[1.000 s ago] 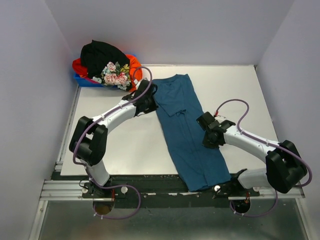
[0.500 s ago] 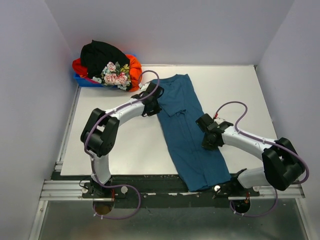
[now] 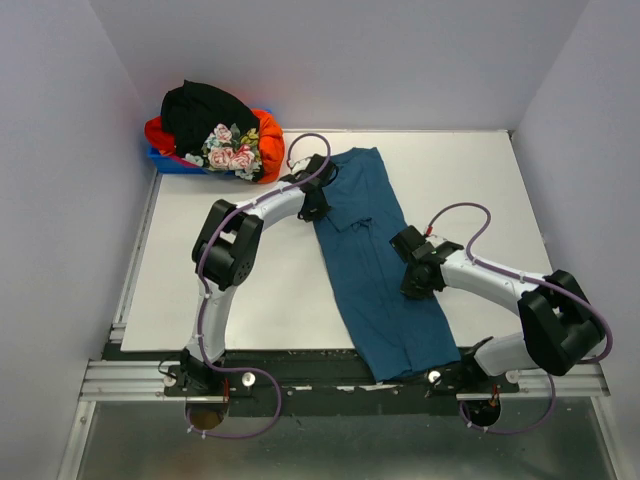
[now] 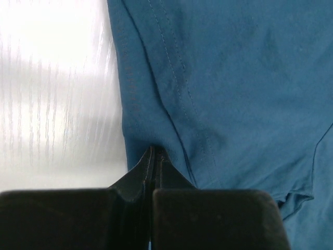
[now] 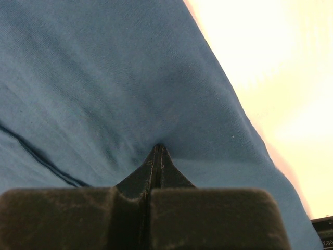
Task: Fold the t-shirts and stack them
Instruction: Rotate the tshirt 90 degrees
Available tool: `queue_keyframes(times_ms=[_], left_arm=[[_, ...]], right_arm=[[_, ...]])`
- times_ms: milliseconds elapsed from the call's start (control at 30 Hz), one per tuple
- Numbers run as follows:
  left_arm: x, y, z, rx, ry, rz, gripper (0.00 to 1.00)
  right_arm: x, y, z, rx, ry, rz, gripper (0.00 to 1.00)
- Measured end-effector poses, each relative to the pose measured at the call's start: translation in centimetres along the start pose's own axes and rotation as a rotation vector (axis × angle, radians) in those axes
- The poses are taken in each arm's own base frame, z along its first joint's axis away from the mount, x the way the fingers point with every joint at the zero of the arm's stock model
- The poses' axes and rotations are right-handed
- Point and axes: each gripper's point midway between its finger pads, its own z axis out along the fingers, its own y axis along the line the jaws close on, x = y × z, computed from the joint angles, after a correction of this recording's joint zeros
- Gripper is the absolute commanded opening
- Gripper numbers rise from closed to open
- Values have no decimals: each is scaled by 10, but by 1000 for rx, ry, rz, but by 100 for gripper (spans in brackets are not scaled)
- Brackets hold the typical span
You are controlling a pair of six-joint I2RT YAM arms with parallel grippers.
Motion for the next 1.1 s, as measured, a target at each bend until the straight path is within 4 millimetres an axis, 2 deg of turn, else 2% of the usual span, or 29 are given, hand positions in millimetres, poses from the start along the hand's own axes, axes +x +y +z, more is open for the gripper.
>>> queue_keyframes(times_ms=[200, 433, 700, 900, 1100], left_arm=[[-26, -1, 16, -22, 4, -1, 0], [-71, -8, 41, -37, -20, 18, 0], [-100, -11, 58, -23, -52, 4, 0], [-112, -8, 62, -3, -68, -18, 0], [-122, -15, 67, 42, -78, -29, 1]], right_arm=[[0, 18, 1, -32, 23, -11, 1], [-5, 59, 4, -102, 57, -28, 1], [-20, 99, 10, -141, 84, -50, 1], [-32, 106, 14, -158, 89, -53, 1], [-38, 110, 13, -197, 85, -82, 2]])
